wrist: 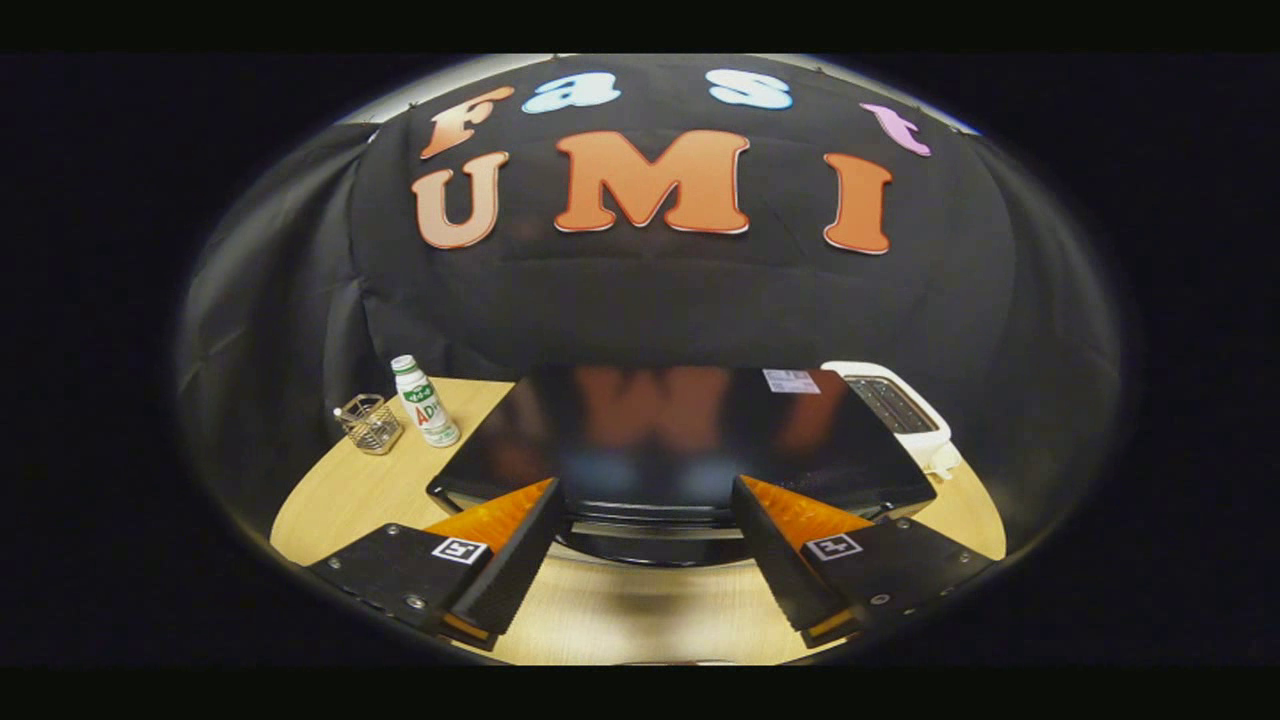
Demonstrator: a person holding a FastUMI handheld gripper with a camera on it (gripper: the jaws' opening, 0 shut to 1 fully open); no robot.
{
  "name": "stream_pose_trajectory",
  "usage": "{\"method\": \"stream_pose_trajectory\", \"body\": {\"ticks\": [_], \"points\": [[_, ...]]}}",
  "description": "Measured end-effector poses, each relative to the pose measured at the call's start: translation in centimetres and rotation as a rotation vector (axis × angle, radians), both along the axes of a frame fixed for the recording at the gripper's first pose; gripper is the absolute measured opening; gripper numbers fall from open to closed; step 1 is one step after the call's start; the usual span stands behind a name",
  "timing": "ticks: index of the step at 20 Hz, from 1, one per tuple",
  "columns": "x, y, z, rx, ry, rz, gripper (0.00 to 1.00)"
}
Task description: Open the toaster oven, put the food inside, and close the toaster oven door.
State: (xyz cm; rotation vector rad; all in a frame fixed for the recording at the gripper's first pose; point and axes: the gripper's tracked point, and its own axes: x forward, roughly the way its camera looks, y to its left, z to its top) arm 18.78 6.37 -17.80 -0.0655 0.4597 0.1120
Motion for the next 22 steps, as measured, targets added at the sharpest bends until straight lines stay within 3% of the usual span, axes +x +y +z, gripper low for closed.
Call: {"method": "stream_pose_trajectory", "body": {"ticks": [12,22], "points": [[-2.0,-0.9,-0.7,-0.026,-0.013,-0.007,1.00],[-8.0,-1.5,-2.5,-0.039,-0.003,-0.017,1.00]]}}
